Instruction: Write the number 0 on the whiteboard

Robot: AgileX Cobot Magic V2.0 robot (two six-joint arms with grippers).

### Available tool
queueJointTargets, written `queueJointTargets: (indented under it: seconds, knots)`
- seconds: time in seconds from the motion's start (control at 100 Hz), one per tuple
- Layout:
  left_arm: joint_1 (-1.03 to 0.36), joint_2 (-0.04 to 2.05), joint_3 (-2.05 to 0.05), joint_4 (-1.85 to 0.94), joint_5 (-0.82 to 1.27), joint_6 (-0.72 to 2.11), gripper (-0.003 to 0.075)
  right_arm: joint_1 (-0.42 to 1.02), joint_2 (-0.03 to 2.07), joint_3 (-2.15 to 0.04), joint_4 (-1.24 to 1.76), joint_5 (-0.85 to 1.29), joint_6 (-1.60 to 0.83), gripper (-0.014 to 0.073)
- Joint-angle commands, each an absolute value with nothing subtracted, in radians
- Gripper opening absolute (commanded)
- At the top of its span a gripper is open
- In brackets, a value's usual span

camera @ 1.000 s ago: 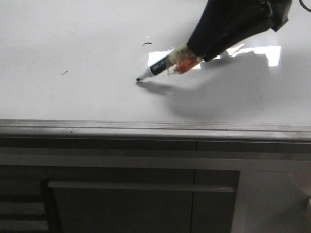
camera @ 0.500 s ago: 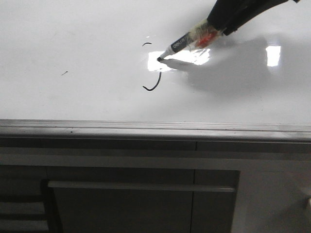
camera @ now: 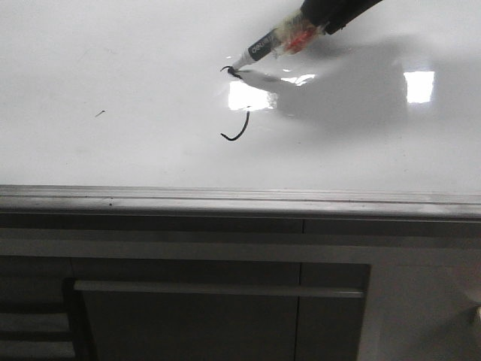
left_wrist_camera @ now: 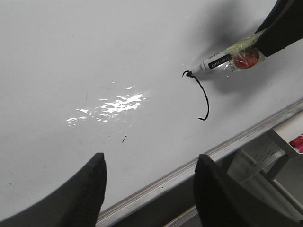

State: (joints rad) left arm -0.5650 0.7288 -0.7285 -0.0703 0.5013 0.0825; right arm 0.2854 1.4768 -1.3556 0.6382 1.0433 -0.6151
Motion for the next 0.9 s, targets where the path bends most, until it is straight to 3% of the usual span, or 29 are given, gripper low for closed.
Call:
queueJointTargets:
  seconds: [0.0, 0.38, 0.89]
  knots:
    - [-0.564, 0.724, -0.757, -0.083, 0.429, 0.075, 0.0374, 0.29, 1.455, -1.39, 0.649, 0.967, -0.617, 0.0018]
    - [-0.564, 0.724, -0.757, -0.083, 0.429, 0.075, 0.0374, 0.307, 1.457, -1.388, 0.647, 0.984, -0.617, 0.0018]
    - [-0.564, 0.724, -0.757, -0.083, 0.429, 0.075, 0.0374, 0.307, 1.523, -1.387, 0.626, 1.171, -0.617, 0.0018]
